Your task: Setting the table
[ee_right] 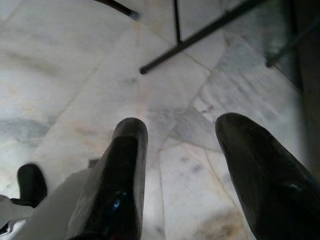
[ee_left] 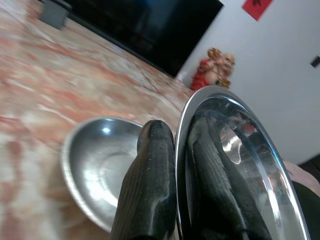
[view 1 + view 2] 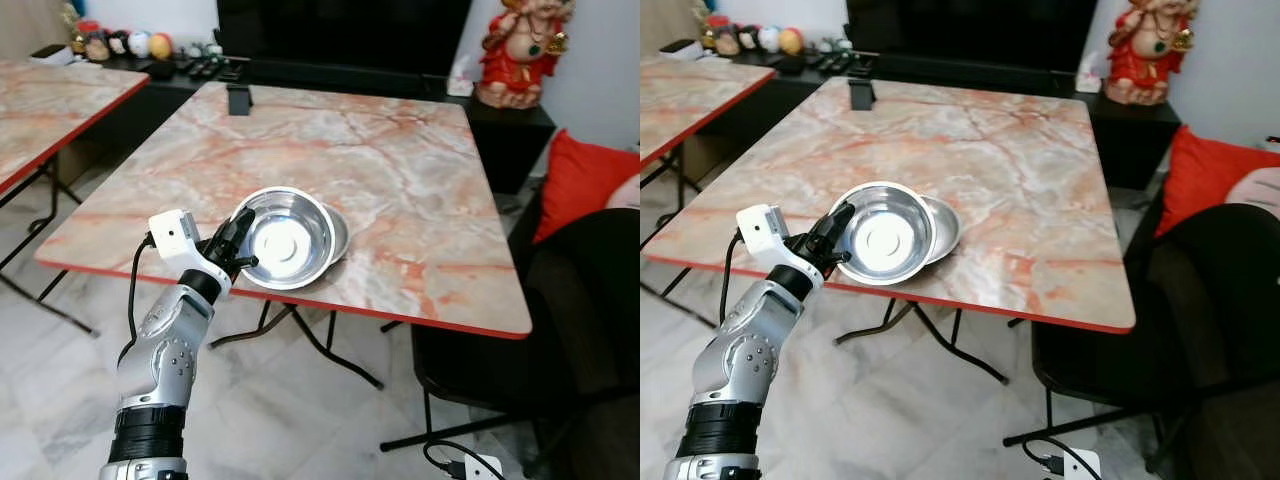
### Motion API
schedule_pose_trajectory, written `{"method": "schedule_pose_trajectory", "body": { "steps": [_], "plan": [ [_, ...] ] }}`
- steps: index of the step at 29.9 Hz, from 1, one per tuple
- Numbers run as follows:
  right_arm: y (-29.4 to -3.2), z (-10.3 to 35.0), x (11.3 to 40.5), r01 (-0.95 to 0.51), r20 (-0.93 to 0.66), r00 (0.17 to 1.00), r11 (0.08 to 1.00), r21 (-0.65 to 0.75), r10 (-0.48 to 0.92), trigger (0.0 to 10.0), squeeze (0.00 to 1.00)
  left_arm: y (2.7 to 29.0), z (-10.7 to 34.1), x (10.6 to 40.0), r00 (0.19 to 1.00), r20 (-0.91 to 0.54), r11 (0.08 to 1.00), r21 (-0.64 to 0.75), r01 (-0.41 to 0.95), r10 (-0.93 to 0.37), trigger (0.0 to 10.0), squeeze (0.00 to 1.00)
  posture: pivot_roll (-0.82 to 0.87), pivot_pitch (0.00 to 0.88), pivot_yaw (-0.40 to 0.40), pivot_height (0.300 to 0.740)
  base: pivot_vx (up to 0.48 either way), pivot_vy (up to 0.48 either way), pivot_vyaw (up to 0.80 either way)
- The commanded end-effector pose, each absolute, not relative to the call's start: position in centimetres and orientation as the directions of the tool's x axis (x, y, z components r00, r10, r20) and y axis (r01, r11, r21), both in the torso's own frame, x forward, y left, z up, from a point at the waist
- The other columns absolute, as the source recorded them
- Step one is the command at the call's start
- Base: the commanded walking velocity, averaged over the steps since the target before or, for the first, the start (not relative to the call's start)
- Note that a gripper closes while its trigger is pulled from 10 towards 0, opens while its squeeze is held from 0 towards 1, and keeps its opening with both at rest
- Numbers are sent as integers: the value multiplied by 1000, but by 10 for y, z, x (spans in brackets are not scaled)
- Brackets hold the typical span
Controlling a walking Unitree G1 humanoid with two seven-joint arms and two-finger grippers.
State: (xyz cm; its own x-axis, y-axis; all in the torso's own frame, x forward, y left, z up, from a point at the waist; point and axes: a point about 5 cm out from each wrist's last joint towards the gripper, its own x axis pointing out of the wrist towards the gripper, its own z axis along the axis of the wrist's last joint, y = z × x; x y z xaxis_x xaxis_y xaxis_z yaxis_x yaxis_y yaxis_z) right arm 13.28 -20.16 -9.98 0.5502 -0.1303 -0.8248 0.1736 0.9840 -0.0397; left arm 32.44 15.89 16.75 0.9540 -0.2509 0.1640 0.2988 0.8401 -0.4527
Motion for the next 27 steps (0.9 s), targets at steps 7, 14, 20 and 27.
{"method": "schedule_pose_trajectory", "body": {
  "steps": [7,14,20,27],
  "plan": [
    [-203,-100,132,185,-824,549,982,-42,-138,10000,0,157,180,327,943,200,835,-441,329,-266,10000,0,104,0,-71,731,140,0,0],
    [-203,-100,132,184,-825,548,982,-44,-139,10000,0,155,181,326,940,203,831,-441,338,-275,10000,0,106,0,-71,731,273,0,0],
    [-203,-100,132,186,-825,547,982,-40,-137,10000,0,154,181,326,937,205,829,-440,345,-281,10000,0,106,0,-71,731,311,0,0],
    [-203,-100,131,181,-827,547,983,-38,-133,10000,0,153,182,325,934,205,824,-441,355,-293,10000,0,107,0,-73,731,311,0,-550]
  ]
}}
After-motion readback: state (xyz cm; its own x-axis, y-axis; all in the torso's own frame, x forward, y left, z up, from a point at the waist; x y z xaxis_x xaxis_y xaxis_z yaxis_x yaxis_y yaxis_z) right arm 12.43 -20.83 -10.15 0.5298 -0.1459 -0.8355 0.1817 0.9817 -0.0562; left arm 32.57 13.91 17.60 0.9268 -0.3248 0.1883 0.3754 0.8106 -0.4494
